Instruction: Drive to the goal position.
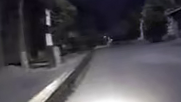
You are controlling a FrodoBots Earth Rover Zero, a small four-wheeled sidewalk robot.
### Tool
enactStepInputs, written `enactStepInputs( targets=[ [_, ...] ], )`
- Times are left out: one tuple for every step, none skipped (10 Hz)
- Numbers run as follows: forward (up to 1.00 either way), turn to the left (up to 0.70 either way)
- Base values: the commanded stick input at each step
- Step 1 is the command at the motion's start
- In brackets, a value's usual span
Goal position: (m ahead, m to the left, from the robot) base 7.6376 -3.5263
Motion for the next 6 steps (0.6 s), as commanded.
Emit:
enactStepInputs(
  targets=[
    [1.0,-0.22],
    [1.0,0.0],
    [1.0,0.0],
    [1.0,0.0],
    [1.0,0.0],
    [1.0,0.0]
  ],
)
